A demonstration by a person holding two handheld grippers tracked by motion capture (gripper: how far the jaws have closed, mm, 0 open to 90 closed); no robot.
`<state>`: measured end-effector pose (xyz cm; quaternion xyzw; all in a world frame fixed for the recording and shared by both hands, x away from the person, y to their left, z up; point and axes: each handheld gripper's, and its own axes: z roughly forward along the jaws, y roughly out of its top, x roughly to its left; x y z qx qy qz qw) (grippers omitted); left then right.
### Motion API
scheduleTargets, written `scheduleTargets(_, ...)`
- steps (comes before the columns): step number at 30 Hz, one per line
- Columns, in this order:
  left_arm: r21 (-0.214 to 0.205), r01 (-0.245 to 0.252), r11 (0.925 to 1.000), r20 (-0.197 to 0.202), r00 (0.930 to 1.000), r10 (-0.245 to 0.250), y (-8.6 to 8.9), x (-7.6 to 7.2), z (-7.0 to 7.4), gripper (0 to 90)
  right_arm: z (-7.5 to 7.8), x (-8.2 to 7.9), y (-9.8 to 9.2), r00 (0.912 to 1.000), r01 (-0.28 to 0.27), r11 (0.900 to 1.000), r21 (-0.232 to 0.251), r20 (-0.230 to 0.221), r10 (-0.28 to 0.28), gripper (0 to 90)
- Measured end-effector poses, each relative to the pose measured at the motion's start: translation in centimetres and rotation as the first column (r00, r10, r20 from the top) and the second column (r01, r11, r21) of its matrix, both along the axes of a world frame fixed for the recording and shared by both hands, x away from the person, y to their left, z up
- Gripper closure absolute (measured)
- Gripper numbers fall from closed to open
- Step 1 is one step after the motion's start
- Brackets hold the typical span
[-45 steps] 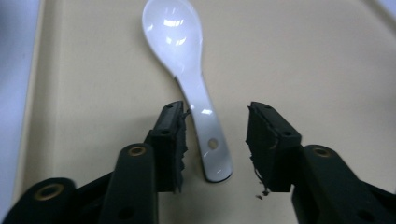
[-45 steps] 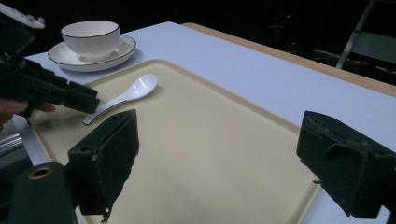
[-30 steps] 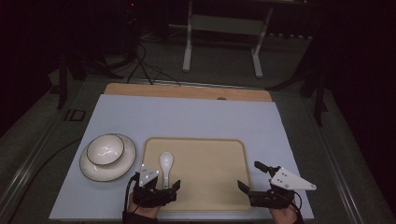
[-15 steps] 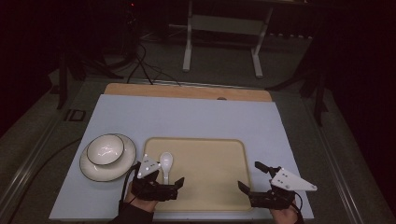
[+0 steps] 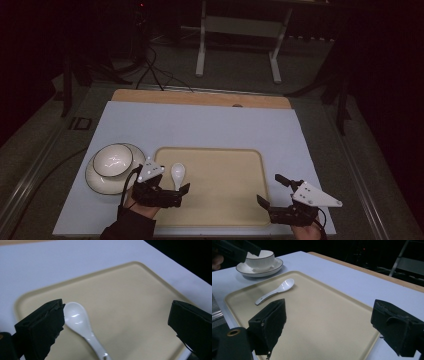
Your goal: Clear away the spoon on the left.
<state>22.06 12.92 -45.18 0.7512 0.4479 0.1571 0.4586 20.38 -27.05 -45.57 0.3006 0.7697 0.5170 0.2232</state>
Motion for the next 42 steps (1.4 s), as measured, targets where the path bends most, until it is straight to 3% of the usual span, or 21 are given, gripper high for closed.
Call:
scheduleTargets(7, 0.014, 0.028, 0.9995, 0.014, 0.9995, -0.028, 1.5, 0.0, 0.5, 1.3, 0.1, -0.3, -0.2, 0.9999, 0.009, 1.0000, -0.003, 0.006, -0.009, 12.9)
scheduleTargets(10, 0.026, 0.017, 0.9995, 0.016, 0.9997, -0.017, 2.2, -0.2, 0.5, 1.3, 0.1, -0.3, -0.1, 1.0000, 0.007, 0.9999, -0.008, 0.005, -0.007, 12.9)
scheduleTargets(16, 0.032, 0.011, 0.9994, 0.001, 0.9999, -0.011, 3.5, -0.6, -0.2, 1.3, 0.0, -0.3, -0.1, 1.0000, 0.005, 0.9999, -0.010, 0.004, -0.005, 12.9)
scheduleTargets(20, 0.005, -0.009, 1.0000, -0.002, 1.0000, 0.009, 4.5, -1.1, -0.7, 1.3, 0.0, -0.3, -0.1, 1.0000, 0.001, 1.0000, -0.010, 0.002, -0.001, 12.9)
scheduleTargets(30, 0.012, -0.027, 0.9996, -0.020, 0.9994, 0.027, 5.9, -1.9, -2.4, 1.3, -0.1, -0.2, 0.0, 1.0000, -0.001, 0.9999, -0.013, 0.002, 0.001, 12.9)
scheduleTargets(34, 0.011, -0.059, 0.9982, -0.011, 0.9982, 0.059, 6.6, -2.2, -3.0, 1.3, -0.1, -0.2, 0.0, 1.0000, -0.007, 0.9999, -0.013, 0.001, 0.007, 12.9)
scheduleTargets(42, 0.024, -0.055, 0.9982, -0.002, 0.9985, 0.055, 6.8, -2.3, -3.7, 1.3, -0.1, -0.2, 0.0, 0.9999, -0.017, 0.9998, -0.014, -0.003, 0.017, 12.9)
